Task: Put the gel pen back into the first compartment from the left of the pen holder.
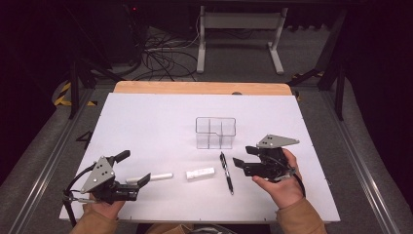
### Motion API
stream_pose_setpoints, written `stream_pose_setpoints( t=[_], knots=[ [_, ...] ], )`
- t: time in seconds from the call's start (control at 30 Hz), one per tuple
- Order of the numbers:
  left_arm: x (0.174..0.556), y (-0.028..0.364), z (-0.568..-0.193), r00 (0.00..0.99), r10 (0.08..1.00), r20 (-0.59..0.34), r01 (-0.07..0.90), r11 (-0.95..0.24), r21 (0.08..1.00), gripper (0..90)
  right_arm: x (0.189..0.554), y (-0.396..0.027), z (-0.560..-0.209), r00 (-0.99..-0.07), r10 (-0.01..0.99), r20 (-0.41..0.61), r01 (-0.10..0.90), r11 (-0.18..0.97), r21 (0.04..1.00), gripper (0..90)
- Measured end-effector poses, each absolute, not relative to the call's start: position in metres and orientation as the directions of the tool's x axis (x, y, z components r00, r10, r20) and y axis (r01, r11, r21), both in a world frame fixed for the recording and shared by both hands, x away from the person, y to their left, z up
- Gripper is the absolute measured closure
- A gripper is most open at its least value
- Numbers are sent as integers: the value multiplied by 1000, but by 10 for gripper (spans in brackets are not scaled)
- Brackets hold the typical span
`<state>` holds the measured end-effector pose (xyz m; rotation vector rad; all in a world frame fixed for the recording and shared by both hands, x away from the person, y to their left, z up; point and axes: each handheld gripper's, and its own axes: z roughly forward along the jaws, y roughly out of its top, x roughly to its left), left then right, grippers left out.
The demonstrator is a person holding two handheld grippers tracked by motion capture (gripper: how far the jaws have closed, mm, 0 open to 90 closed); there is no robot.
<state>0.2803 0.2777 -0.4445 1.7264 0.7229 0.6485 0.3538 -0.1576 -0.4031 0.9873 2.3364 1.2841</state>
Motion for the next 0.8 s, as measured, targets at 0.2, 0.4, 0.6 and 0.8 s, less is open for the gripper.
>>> stream_pose_setpoints(
  t=[0.2, 0.4, 0.6, 0.8],
  knots=[
    [279, 279, -444, 660, 748, 69, 141, -214, 966, 31, 354, -156, -404, -711, 696, 102, 446, 334, 830, 368],
    [279, 279, -445, 658, 751, 64, 148, -211, 966, 31, 357, -152, -402, -679, 727, 106, 499, 351, 792, 453],
    [279, 279, -445, 656, 752, 65, 147, -212, 966, 32, 359, -144, -403, -654, 746, 123, 567, 376, 733, 504],
    [279, 279, -445, 656, 752, 65, 148, -212, 966, 32, 361, -133, -406, -589, 781, 208, 689, 350, 635, 537]
  ],
)
